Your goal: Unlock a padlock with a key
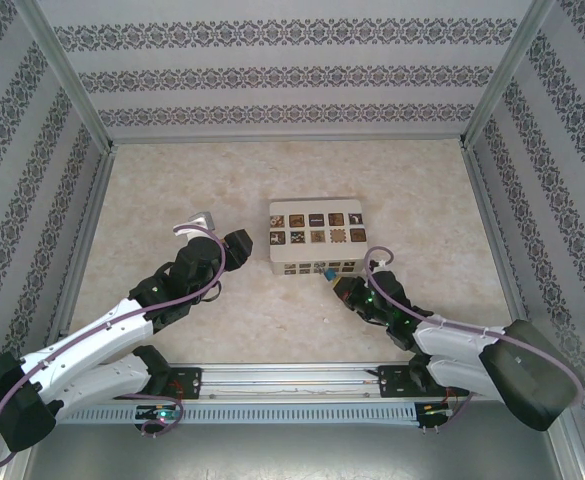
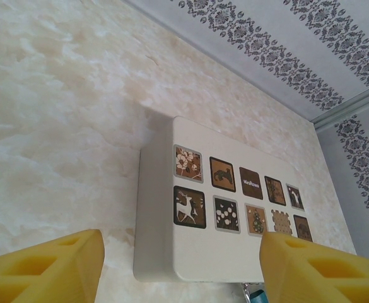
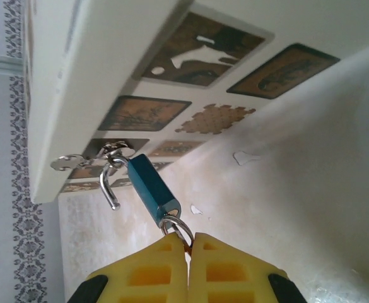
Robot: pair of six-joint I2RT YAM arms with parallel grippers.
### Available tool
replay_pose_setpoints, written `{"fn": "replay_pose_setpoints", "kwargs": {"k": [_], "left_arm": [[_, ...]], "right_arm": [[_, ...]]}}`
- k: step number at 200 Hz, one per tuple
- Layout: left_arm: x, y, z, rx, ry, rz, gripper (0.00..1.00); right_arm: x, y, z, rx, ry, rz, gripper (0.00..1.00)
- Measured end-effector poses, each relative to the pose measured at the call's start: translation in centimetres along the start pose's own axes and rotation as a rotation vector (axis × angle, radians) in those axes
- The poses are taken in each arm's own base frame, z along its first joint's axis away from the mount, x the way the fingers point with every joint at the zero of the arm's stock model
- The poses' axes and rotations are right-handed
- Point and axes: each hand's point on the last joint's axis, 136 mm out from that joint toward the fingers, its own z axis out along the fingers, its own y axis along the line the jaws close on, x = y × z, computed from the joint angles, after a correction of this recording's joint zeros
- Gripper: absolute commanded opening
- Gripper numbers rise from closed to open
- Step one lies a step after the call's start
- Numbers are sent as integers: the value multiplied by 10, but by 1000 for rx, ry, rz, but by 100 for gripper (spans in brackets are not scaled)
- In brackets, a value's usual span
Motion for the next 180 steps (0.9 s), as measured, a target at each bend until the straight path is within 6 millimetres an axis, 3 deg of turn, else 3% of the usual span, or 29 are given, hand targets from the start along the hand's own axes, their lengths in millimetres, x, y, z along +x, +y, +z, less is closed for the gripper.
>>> {"fn": "replay_pose_setpoints", "kwargs": {"k": [47,79,131,180], "left_arm": [[-2,0,-3,0,-5,7,68],[-7,-4,-5,0,-10,33,69],[-16,-8,-8,3,-16,93,76],[-23,-7,3,10,32,110,81]], "right_arm": [[1,-5,0,26,20,-11,28],[0,-4,-3,40,25,-32,38],[-18,17,-17,22,-17,-118,56],[-33,24,-26,13,-49,-181,90]]}}
